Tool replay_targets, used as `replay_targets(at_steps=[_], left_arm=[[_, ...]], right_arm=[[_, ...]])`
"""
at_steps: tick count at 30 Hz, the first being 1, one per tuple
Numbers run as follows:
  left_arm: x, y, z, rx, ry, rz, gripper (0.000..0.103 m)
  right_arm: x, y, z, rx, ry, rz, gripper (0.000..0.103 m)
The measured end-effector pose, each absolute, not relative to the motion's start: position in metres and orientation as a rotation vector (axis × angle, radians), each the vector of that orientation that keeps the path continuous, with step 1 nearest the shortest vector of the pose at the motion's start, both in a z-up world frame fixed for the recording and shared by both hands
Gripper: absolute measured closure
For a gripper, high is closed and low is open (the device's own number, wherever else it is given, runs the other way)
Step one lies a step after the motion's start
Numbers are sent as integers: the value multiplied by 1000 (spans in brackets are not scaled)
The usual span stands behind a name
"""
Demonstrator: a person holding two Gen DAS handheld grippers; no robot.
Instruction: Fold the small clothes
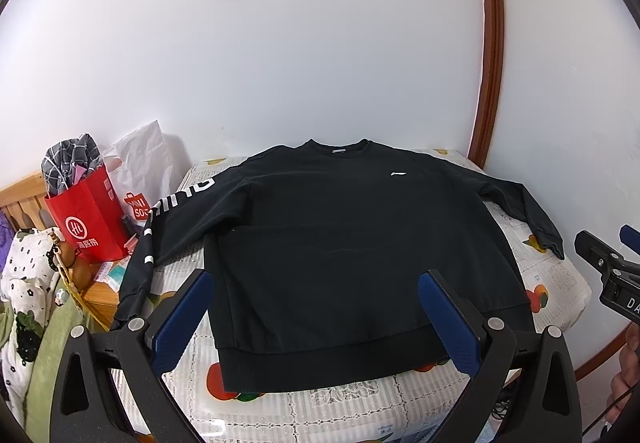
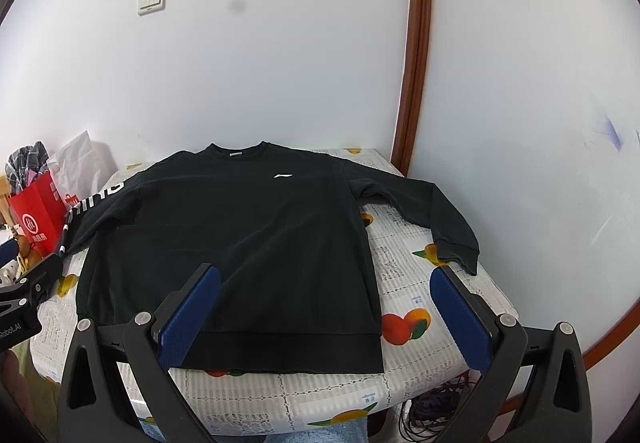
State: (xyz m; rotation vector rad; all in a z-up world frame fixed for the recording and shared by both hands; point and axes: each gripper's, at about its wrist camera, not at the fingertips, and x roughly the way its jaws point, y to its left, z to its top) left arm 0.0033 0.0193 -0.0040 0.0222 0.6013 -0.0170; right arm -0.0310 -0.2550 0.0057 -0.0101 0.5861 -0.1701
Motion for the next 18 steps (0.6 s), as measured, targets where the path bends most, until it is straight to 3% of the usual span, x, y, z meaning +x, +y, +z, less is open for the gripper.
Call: replay_targets(at_steps=[18], left_arm=[[6, 23, -3, 12, 600, -16, 0]], right_arm=[[-34, -255, 9, -2, 570, -173, 0]])
